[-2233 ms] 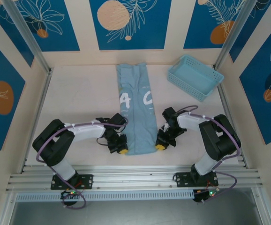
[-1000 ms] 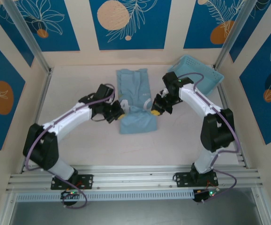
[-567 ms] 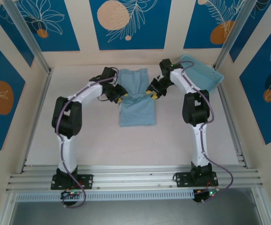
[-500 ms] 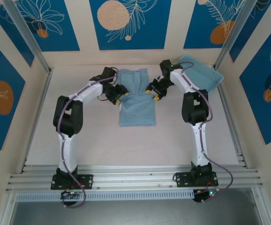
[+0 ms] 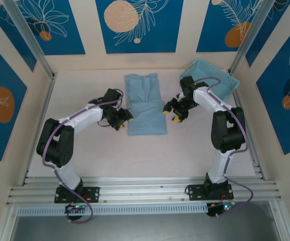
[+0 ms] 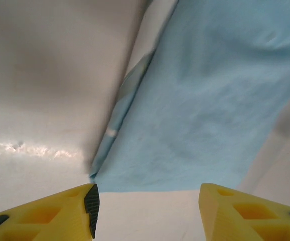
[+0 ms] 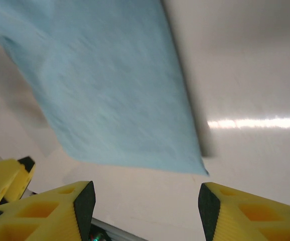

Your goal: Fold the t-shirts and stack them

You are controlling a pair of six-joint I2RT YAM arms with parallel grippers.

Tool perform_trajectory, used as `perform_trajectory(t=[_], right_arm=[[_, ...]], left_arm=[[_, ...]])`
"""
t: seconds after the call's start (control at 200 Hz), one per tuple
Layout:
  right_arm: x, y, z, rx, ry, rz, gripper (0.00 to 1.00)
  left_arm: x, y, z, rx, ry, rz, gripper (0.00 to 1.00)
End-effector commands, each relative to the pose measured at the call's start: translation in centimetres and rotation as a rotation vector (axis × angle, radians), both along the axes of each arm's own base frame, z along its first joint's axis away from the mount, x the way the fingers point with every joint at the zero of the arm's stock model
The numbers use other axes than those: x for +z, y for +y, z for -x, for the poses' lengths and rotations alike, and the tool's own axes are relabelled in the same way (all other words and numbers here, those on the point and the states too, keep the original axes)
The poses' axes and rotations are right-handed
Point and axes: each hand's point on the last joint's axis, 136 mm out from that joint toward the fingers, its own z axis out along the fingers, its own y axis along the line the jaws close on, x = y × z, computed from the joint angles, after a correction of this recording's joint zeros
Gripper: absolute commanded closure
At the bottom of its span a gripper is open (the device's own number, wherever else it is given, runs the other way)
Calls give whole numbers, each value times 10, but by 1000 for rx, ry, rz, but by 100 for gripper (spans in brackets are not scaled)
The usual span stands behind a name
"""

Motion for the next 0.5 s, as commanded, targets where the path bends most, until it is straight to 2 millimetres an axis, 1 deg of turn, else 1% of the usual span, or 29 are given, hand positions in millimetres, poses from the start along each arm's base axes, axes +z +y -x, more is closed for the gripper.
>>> perform_trajectory(t=[0.0,0.095,0.185,0.26,0.35,0.435,0.495], right_arm=[[-18,3,14,11,21,-30,42],[-28,7,14,20,24,-58,42],[-39,9,12,36,59,-53,42],[-48,8,14,32,104,-42,42],[-50,9,19,20,122,-48,42],[-52,14,22,21,125,-54,42],[-56,18,23,21,135,-67,42]], left_arm=[[-6,-19,-5,-62,-37,26,45],[-15,-21,-9,-114,-39,-21,50],[-28,-16,-7,-135,-11,-71,53],[-36,-12,-1,-133,23,-90,59],[-40,-7,9,-128,42,-117,60],[-45,-11,13,-132,45,-104,61],[-48,-15,13,-139,42,-101,65]])
